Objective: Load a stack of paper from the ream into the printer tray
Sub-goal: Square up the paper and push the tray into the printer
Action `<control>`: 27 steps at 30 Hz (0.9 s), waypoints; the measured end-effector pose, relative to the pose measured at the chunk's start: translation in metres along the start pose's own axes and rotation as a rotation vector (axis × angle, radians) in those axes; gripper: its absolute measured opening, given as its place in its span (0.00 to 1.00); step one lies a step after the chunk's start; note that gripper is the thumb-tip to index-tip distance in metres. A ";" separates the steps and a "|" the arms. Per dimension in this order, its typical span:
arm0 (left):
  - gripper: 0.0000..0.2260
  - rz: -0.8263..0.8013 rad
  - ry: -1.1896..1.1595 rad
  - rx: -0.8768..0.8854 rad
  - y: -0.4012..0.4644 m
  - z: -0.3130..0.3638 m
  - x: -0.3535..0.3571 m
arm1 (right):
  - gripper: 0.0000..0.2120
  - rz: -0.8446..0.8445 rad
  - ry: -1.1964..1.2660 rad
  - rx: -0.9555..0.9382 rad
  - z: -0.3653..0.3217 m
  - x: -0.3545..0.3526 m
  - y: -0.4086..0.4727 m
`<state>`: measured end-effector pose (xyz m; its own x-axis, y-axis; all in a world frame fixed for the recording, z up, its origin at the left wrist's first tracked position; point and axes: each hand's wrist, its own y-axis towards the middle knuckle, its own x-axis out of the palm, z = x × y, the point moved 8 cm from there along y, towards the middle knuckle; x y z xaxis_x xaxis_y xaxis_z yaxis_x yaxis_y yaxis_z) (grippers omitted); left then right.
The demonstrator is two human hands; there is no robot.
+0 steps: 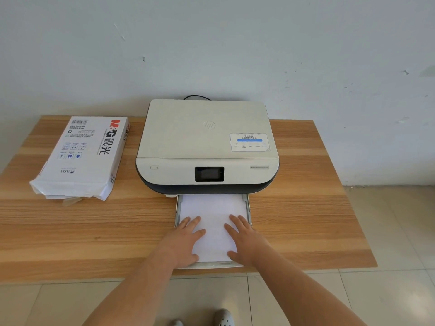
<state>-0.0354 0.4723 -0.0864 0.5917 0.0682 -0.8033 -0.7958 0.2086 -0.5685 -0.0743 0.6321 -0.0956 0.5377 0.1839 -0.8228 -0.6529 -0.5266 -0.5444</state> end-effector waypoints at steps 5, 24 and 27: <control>0.30 0.079 -0.007 -0.066 0.008 -0.001 -0.003 | 0.35 0.040 0.026 0.021 0.000 -0.009 0.006; 0.30 0.091 0.038 -0.125 0.016 0.006 0.018 | 0.35 0.040 0.001 0.022 -0.005 0.001 0.010; 0.30 0.117 0.038 -0.122 0.012 0.007 0.016 | 0.34 0.071 0.023 0.032 -0.003 0.000 0.007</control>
<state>-0.0348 0.4824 -0.1050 0.4906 0.0473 -0.8701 -0.8701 0.0809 -0.4862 -0.0771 0.6256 -0.0990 0.5016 0.1282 -0.8556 -0.7063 -0.5104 -0.4905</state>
